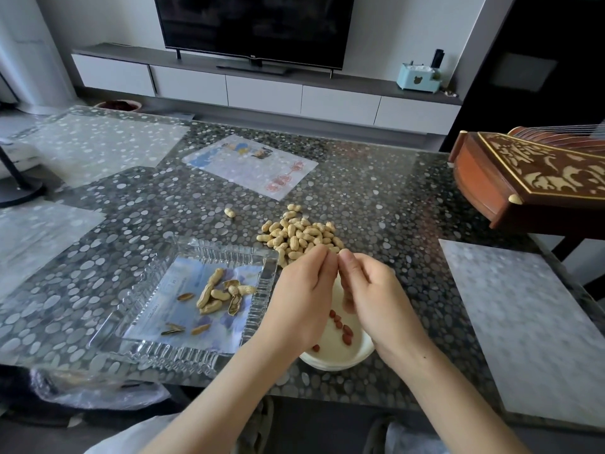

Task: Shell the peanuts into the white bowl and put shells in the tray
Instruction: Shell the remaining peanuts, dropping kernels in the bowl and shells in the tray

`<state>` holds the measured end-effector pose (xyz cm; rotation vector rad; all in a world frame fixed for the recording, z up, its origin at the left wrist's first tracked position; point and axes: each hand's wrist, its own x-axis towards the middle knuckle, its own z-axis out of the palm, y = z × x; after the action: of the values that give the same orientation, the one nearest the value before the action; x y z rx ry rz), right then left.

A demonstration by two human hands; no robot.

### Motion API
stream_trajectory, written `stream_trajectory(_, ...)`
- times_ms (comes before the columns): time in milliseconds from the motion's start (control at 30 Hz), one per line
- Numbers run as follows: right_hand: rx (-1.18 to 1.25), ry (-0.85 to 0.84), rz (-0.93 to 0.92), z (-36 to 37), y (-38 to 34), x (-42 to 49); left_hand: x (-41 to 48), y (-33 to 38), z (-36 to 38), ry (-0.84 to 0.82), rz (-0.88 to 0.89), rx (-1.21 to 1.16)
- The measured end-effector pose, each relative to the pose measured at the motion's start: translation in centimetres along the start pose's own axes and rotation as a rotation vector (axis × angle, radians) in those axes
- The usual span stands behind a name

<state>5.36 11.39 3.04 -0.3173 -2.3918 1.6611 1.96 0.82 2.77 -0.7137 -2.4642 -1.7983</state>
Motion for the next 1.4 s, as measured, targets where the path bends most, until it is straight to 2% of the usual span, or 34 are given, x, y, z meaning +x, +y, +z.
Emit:
stream_trajectory(233, -0.169, -0.040, -0.288, -0.5, 0.6, -0.3, 0.5, 0.1, 0.0, -0.003, -0.057, -0.101)
stream_trajectory(433, -0.161, -0.174, -0.223, -1.7, 1.2, 0.3, 0.6, -0.1, -0.6, -0.100, -0.128, -0.093)
stream_trajectory(567, -0.241, -0.206, -0.215, -2.3, 1.2, 0.5, 0.8, -0.6, -0.8, -0.132, -0.187, -0.123)
stream_trajectory(767, -0.403, -0.176, -0.241, -4.3, 1.5, 1.3, 0.8, -0.8, -1.3, -0.113, -0.064, 0.246)
stream_trajectory(933, -0.456, -0.192, -0.222, -5.1, 1.6, 1.7, 0.8, -1.1, -2.4, -0.123, -0.063, 0.334)
stream_trajectory(1100, -0.378, -0.180, -0.253, -3.1, 0.1, 1.8, 1.4, -2.5, -5.6, -0.023, -0.181, 0.358)
stream_trajectory(1233, -0.318, -0.244, -0.296, 1.3, -2.0, 2.5, 1.7, -4.7, -9.1, 0.085, -0.290, 0.540)
stream_trajectory(1400, -0.494, -0.400, -0.287, 7.2, -2.5, 4.7, 1.2, -6.5, -11.3, 0.091, -0.379, 0.664)
